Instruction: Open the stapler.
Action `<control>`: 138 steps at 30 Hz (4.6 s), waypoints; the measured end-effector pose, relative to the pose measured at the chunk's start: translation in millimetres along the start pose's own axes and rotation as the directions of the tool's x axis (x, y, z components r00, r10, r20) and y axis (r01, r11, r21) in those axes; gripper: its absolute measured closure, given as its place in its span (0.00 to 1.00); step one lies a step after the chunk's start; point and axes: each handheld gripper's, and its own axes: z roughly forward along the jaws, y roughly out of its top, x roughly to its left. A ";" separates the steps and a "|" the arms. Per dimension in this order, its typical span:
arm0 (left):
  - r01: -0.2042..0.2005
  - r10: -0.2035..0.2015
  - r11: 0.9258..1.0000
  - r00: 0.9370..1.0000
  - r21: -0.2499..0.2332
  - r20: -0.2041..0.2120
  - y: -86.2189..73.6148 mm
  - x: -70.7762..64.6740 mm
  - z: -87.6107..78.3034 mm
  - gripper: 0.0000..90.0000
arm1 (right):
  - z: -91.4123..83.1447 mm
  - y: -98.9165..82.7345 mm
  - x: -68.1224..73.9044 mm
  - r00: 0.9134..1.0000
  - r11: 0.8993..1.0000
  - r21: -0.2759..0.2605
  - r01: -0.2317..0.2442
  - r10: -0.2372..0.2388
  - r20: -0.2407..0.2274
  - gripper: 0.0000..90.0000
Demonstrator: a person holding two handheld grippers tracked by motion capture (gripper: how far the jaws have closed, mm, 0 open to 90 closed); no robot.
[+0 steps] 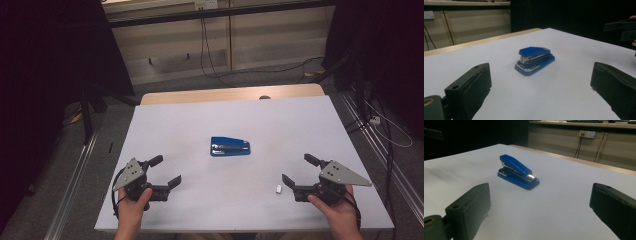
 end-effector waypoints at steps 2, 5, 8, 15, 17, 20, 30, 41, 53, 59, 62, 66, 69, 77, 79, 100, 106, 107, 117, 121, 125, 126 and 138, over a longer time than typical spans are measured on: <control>0.001 -0.001 1.000 1.000 -0.001 0.008 1.9 -0.3 3.5 0.04 | 2.6 1.2 -0.4 1.000 1.000 0.005 -0.002 0.003 -0.012 0.03; 0.003 -0.003 1.000 1.000 0.001 0.017 5.3 -1.0 10.7 0.04 | 4.0 4.5 -1.1 1.000 1.000 0.001 0.000 0.000 -0.017 0.03; -0.007 0.007 1.000 1.000 0.005 0.018 8.0 -1.2 15.6 0.04 | 7.4 7.7 -2.3 1.000 1.000 0.001 -0.003 0.003 -0.021 0.03; -0.011 0.010 1.000 1.000 0.020 0.027 10.5 -1.5 27.3 0.04 | 19.8 13.6 -0.3 0.999 1.000 0.010 -0.002 0.002 -0.035 0.03; -0.011 0.010 1.000 1.000 0.022 0.029 10.9 -1.3 29.0 0.04 | 21.7 14.7 0.3 0.999 1.000 0.012 -0.002 0.002 -0.039 0.03; -0.012 0.012 1.000 0.999 0.027 0.031 13.0 -0.5 35.9 0.04 | 30.0 19.3 2.4 0.999 1.000 0.011 0.003 -0.002 -0.051 0.03; -0.017 0.016 1.000 0.999 0.024 0.043 20.2 -0.1 51.8 0.04 | 53.4 24.5 9.5 0.997 1.000 0.015 -0.008 0.009 -0.072 0.03; 0.001 -0.002 1.000 0.998 0.016 0.055 24.4 3.1 61.5 0.04 | 66.7 30.5 12.2 0.997 1.000 0.014 -0.005 0.006 -0.078 0.04; 0.010 -0.011 1.000 0.998 0.022 0.057 28.0 5.4 75.2 0.04 | 76.6 34.6 9.5 0.997 1.000 0.019 -0.007 0.008 -0.075 0.05; 0.008 -0.010 1.000 0.999 0.027 0.052 29.8 4.8 82.1 0.04 | 83.8 37.3 10.1 0.997 1.000 0.025 -0.006 0.008 -0.076 0.05; -0.001 -0.001 0.999 0.998 0.034 0.062 30.8 4.6 89.1 0.04 | 88.3 38.2 11.0 0.997 1.000 0.026 -0.002 0.004 -0.079 0.06; -0.001 -0.002 0.999 0.998 0.051 0.064 32.1 5.4 95.2 0.04 | 95.0 38.4 12.5 0.997 0.999 0.033 -0.002 0.005 -0.083 0.07; 0.003 -0.007 0.999 0.997 0.049 0.071 32.9 5.9 97.4 0.04 | 98.0 38.7 12.7 0.996 0.999 0.038 -0.001 0.005 -0.085 0.08; 0.026 -0.029 0.998 0.997 0.053 0.073 34.7 11.7 103.9 0.04 | 107.7 41.2 14.2 0.996 0.999 0.050 0.003 0.001 -0.088 0.12; 0.024 -0.028 0.998 0.997 0.061 0.072 34.4 13.8 106.5 0.04 | 112.1 41.9 15.5 0.996 0.999 0.053 0.003 0.002 -0.093 0.14; 0.056 -0.060 0.995 0.998 0.082 0.038 36.7 30.4 130.3 0.05 | 147.4 45.6 26.5 0.985 0.992 0.121 0.030 -0.009 -0.170 0.61; 0.057 -0.061 0.995 0.997 0.079 0.049 38.9 35.6 134.5 0.05 | 159.5 44.5 28.2 0.979 0.988 0.148 0.049 -0.018 -0.201 0.86; 0.057 -0.061 0.995 0.997 0.079 0.049 38.9 35.6 134.5 0.05 | 159.5 44.5 28.2 0.979 0.988 0.148 0.049 -0.018 -0.201 0.86; 0.045 -0.050 0.994 0.998 0.098 0.045 37.8 39.1 133.1 0.04 | 180.7 36.1 36.4 0.967 0.971 0.212 0.108 -0.053 -0.248 1.00; 0.041 -0.046 0.994 0.998 0.105 0.043 37.3 40.1 132.5 0.04 | 189.0 33.2 40.2 0.964 0.962 0.237 0.135 -0.072 -0.257 1.00; 0.040 -0.045 0.993 0.998 0.112 0.045 36.2 41.4 132.3 0.04 | 196.3 32.5 41.4 0.961 0.956 0.251 0.149 -0.080 -0.266 1.00; 0.035 -0.041 0.992 0.998 0.117 0.041 36.0 41.7 132.3 0.04 | 197.8 32.5 41.3 0.960 0.956 0.252 0.152 -0.082 -0.268 1.00; 0.031 -0.037 0.990 0.999 0.134 0.036 33.5 43.9 133.8 0.04 | 209.4 26.8 42.3 0.955 0.940 0.287 0.182 -0.099 -0.280 1.00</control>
